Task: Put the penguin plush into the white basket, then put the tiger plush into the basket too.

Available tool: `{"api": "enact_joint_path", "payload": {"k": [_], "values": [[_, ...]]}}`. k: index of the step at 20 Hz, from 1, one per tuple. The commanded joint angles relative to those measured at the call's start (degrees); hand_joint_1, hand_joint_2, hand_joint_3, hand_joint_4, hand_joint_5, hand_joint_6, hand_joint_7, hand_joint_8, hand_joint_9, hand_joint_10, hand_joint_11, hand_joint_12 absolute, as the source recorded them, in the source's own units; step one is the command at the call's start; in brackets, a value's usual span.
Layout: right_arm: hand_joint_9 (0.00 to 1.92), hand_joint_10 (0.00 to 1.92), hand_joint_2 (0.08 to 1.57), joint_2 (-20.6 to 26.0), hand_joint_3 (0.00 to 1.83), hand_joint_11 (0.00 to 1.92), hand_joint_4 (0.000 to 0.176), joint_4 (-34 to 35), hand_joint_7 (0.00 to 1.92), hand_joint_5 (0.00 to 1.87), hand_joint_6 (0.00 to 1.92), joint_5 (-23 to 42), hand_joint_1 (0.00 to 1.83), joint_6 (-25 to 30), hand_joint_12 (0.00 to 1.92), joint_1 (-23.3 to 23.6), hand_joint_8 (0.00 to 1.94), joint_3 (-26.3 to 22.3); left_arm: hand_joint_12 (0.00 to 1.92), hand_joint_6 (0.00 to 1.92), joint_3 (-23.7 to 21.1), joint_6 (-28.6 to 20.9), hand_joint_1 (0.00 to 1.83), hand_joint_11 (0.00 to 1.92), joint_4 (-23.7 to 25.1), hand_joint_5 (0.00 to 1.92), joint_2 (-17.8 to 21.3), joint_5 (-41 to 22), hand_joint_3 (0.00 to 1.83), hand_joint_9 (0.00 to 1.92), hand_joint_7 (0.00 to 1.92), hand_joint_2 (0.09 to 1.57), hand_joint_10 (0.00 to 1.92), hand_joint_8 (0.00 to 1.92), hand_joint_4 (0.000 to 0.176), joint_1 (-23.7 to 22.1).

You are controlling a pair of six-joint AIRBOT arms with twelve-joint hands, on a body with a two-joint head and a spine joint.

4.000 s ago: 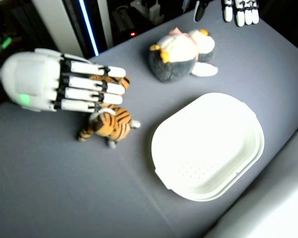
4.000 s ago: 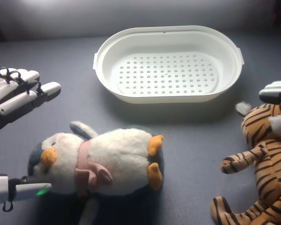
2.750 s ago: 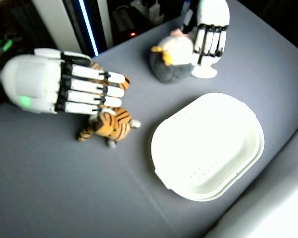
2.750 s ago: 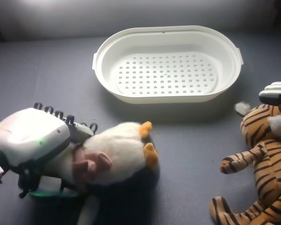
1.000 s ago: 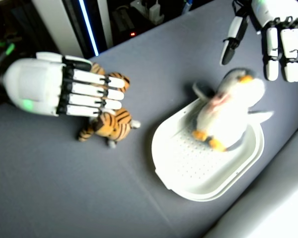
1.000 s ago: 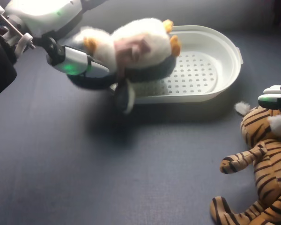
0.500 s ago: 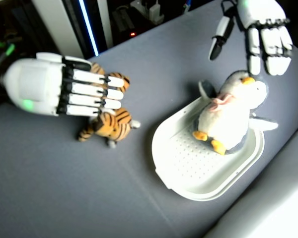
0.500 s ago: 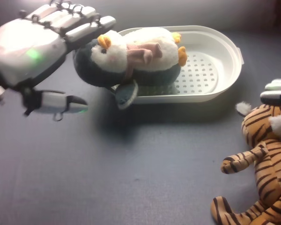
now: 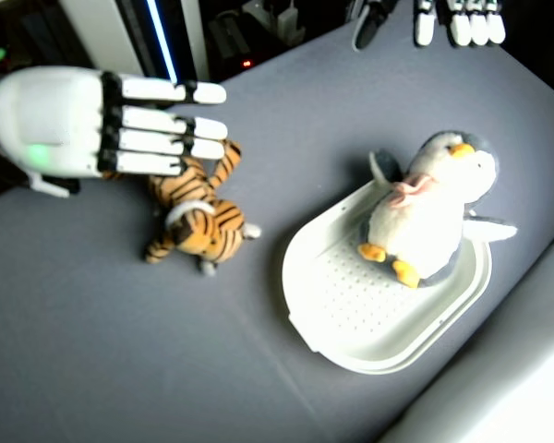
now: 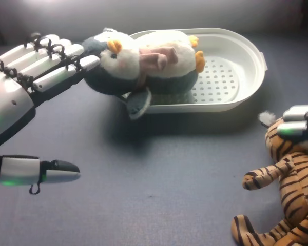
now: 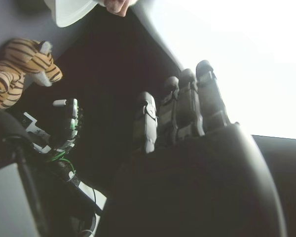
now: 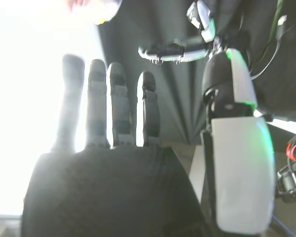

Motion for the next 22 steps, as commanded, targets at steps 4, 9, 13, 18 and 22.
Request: {"api": "enact_joint_path", "payload": {"k": [4,9,13,18,22], "values": [[0.27,0.00,1.08,1.4,0.00,0.33,0.129,-2.3,0.19,0.29,0.01,1.0,0.88,2.6,0.02,0.8,0.00,-0.7,0.40,0.00,-0.4,-0.5,0.66,0.00,-0.3,0.10,0.5,-8.4,0.01,0.10,0.10,0.84,0.00,0.00,0.116,0.3],[0.26,0.01,1.11,1.2,0.01,0.32,0.113,-4.5,0.19,0.27,0.00,-7.1,0.87,3.8,0.01,0.8,0.00,0.7,0.41,0.00,-0.4,-1.0,0.69,0.00,-0.3,0.10,0.4,-8.5,0.00,0.11,0.10,0.85,0.00,0.00,0.085,0.6],[0.32,0.02,1.09,-0.3,0.00,0.38,0.089,-5.3,0.23,0.32,0.01,-12.9,1.03,2.7,0.04,2.4,0.01,2.3,0.47,0.00,-0.4,-1.3,0.70,0.00,-0.5,0.12,0.2,-8.5,0.00,0.12,0.12,0.85,0.00,0.00,0.077,0.6],[0.76,1.48,1.22,-2.6,0.00,0.64,0.000,-5.8,0.66,0.83,0.96,-19.9,1.35,0.4,1.12,4.8,1.44,4.3,0.48,0.00,-0.4,-1.3,0.77,0.00,-0.5,0.15,0.0,-8.5,0.00,0.14,0.14,0.83,0.00,0.00,0.055,0.6],[0.70,1.55,1.24,-5.7,0.00,0.64,0.000,-5.8,0.58,0.83,1.28,-22.4,1.33,0.4,1.41,6.8,1.42,6.6,0.54,0.00,-0.4,-1.3,0.78,0.00,-0.5,0.19,-0.1,-8.5,0.00,0.16,0.16,0.82,0.00,0.00,0.036,0.7]]}}
